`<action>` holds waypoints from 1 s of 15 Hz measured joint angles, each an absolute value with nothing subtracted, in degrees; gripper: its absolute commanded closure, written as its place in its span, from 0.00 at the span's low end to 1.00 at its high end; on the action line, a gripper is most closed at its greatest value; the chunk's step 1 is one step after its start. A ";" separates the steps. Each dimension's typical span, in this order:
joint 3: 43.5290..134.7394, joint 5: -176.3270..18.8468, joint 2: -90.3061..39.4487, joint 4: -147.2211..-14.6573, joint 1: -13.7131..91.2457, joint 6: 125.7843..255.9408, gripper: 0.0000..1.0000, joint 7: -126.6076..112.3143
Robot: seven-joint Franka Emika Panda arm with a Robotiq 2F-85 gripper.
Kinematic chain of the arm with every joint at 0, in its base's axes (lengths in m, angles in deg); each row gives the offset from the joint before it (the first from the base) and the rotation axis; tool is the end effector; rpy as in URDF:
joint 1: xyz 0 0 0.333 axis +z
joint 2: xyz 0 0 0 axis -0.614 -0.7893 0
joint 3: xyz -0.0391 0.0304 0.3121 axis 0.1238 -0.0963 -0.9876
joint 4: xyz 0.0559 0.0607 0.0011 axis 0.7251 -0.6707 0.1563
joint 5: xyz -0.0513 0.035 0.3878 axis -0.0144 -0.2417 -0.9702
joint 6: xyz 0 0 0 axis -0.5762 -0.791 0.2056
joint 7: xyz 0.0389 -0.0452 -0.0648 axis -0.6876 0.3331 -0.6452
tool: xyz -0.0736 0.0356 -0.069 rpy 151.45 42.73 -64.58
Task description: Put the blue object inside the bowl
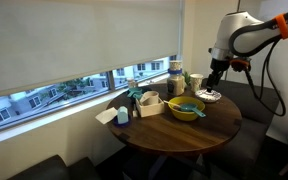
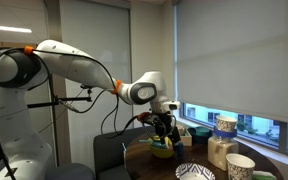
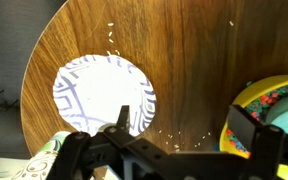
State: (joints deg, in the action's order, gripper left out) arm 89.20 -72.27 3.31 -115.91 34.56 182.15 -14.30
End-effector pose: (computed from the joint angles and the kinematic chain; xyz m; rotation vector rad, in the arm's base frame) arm 0.4975 -0.0714 0.4824 2.9881 0.0005 0.2638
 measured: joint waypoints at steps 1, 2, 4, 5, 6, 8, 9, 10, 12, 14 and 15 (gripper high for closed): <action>89.14 -72.45 2.99 -115.52 34.64 182.15 0.00 -14.30; 89.15 -72.51 2.97 -115.38 34.63 182.15 0.00 -14.30; 89.16 -72.54 3.01 -115.26 34.62 182.15 0.00 -14.34; 89.16 -72.55 3.01 -115.26 34.63 182.15 0.00 -14.34; 89.16 -72.54 3.01 -115.28 34.60 182.15 0.00 -14.34; 88.86 -72.48 3.00 -115.26 34.52 181.81 0.00 -11.63; 88.54 -73.09 3.00 -115.12 34.56 181.34 0.00 -9.66; 88.05 -73.97 3.00 -114.77 34.64 180.60 0.00 -7.55; 86.93 -75.97 2.96 -113.74 35.04 178.32 0.00 -3.80; 85.88 -78.06 2.58 -112.94 35.66 177.19 0.13 -1.04; 85.48 -79.06 2.09 -112.59 36.06 177.19 0.15 -0.02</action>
State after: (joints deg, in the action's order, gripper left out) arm 85.48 -79.06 2.09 -112.59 36.06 177.19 -0.02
